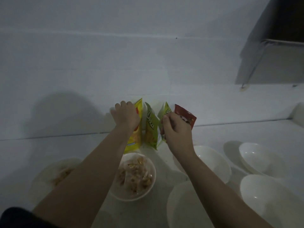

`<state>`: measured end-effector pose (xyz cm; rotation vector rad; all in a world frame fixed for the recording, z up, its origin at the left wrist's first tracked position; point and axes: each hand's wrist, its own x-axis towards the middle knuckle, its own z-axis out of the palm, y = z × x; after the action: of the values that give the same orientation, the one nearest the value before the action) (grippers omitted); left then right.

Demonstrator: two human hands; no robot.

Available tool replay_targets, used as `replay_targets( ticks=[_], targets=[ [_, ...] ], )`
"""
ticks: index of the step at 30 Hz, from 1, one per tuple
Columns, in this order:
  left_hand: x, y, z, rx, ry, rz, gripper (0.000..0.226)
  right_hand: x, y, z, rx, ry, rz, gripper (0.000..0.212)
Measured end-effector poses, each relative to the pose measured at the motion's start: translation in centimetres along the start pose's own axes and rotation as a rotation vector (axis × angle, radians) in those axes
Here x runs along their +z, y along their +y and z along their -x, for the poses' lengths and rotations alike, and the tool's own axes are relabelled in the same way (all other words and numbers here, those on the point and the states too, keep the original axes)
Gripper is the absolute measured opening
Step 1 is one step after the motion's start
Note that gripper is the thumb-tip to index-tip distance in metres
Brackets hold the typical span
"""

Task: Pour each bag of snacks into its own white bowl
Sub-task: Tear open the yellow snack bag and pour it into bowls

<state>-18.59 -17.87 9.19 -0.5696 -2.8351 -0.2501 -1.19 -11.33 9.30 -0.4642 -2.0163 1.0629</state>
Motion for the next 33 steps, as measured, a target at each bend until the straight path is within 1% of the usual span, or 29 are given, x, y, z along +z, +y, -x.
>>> replay_targets(
  ticks=[3,7,10,13,16,18,20,23,28,30,31,33],
  targets=[
    [0.6,-0.9,-0.7,-0.003,-0.067,0.106,0.028,1.1,0.5,-0.2,-0.009,-0.020,0.031,0.030],
    [0.5,-1.9,-0.3,0.024,-0.035,0.129,0.030,1.9,0.6,0.3,-0.019,-0.057,0.043,0.031],
    [-1.2,-2.4,0.6,-0.050,0.001,0.148,0.034,1.6,0.3,0.6,-0.014,-0.068,0.033,0.032],
    [-3.9,-3.2,2.1,-0.119,0.072,0.208,0.036,0.7,-0.6,1.2,-0.036,-0.065,0.029,0.033],
    [-7.0,-3.5,4.8,-0.103,0.213,0.368,0.035,-0.7,-1.5,2.4,-0.041,-0.059,-0.009,0.032],
    [-8.8,-3.0,7.2,-0.041,0.307,0.569,0.035,-2.1,-2.3,3.3,-0.032,-0.054,-0.050,0.030],
    [-10.3,-1.9,9.7,0.034,0.364,0.798,0.039,-4.0,-3.0,4.3,-0.025,-0.038,-0.083,0.030],
    [-11.9,0.7,13.5,0.072,0.340,1.006,0.044,-7.5,-3.9,5.8,-0.019,0.000,-0.108,0.031],
    [-12.7,7.2,18.5,0.164,0.232,1.197,0.047,-14.1,-3.9,7.6,0.008,0.104,-0.117,0.027],
    [-12.9,10.5,20.1,0.180,0.158,1.254,0.047,-17.3,-3.4,8.2,-0.010,0.152,-0.081,0.026],
    [-13.0,11.3,20.6,0.177,0.134,1.262,0.047,-18.1,-3.3,8.4,-0.011,0.162,-0.074,0.026],
    [-13.2,15.2,22.1,0.205,0.084,1.246,0.048,-21.7,-2.5,8.7,-0.009,0.216,-0.050,0.026]
  ],
)
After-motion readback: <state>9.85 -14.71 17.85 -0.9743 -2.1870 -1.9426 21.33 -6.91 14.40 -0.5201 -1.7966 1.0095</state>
